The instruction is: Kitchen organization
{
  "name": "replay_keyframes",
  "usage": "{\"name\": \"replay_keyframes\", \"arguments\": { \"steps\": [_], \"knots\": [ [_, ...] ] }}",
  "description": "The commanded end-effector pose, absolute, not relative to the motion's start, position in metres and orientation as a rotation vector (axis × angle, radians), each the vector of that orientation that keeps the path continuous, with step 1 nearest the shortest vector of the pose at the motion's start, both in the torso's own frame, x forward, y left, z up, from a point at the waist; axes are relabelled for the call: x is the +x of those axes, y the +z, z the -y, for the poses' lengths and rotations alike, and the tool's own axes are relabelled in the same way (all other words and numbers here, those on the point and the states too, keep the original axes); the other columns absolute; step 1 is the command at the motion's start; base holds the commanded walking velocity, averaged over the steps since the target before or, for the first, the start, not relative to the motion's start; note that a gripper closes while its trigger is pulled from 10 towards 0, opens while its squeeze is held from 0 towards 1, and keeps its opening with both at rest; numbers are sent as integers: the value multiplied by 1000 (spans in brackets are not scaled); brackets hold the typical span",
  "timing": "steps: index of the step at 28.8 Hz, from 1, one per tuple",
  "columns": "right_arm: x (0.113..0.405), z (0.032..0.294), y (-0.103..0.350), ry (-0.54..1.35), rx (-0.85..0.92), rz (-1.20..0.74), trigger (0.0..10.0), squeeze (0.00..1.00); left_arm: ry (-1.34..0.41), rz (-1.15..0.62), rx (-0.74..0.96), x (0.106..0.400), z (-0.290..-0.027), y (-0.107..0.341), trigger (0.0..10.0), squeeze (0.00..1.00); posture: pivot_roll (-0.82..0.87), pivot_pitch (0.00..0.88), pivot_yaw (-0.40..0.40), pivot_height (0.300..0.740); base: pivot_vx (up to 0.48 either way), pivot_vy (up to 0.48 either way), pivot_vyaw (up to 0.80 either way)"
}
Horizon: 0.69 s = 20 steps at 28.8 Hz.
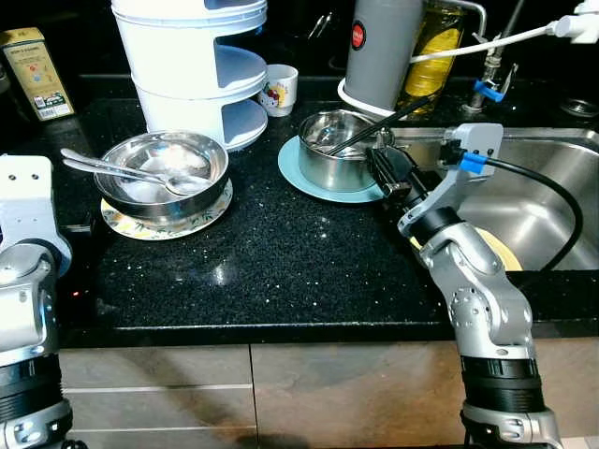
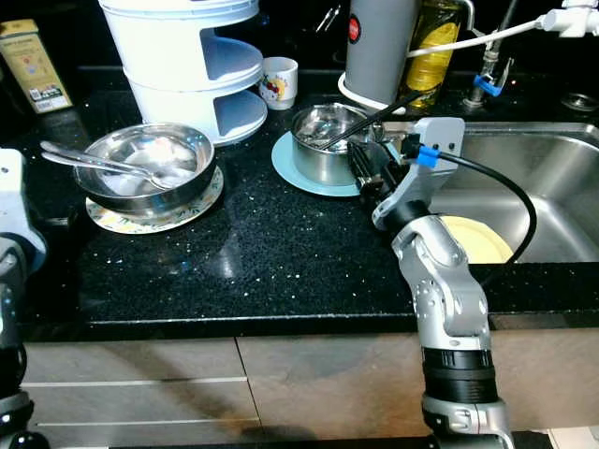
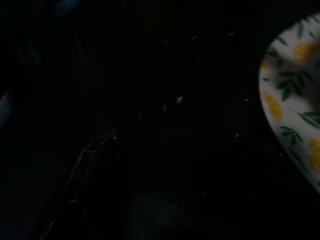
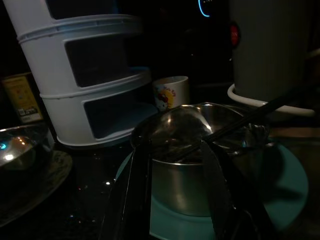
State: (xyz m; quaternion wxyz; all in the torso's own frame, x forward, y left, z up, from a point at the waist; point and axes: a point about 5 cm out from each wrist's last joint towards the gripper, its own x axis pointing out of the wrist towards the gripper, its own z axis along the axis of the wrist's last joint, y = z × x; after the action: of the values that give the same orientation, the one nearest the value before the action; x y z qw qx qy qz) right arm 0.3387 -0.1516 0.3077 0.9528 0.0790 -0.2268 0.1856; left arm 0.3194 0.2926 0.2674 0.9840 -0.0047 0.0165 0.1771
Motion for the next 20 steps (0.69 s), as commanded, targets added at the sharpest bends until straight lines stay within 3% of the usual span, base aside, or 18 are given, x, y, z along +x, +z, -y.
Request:
{"name": "replay_keyframes", "arguments": {
  "steps": [1,8,20],
  "knots": [
    [337,152,311,385,161,481,10000,0,341,-126,-92,323,-291,244,10000,0,26,214,-10,740,0,0,0],
    [336,152,312,387,161,489,10000,0,236,-148,-221,335,-276,237,10000,0,25,212,-9,740,0,0,0],
    [336,153,312,386,163,494,10000,0,216,-136,-188,343,-268,241,10000,0,22,214,-7,740,0,0,0]
  ]
}}
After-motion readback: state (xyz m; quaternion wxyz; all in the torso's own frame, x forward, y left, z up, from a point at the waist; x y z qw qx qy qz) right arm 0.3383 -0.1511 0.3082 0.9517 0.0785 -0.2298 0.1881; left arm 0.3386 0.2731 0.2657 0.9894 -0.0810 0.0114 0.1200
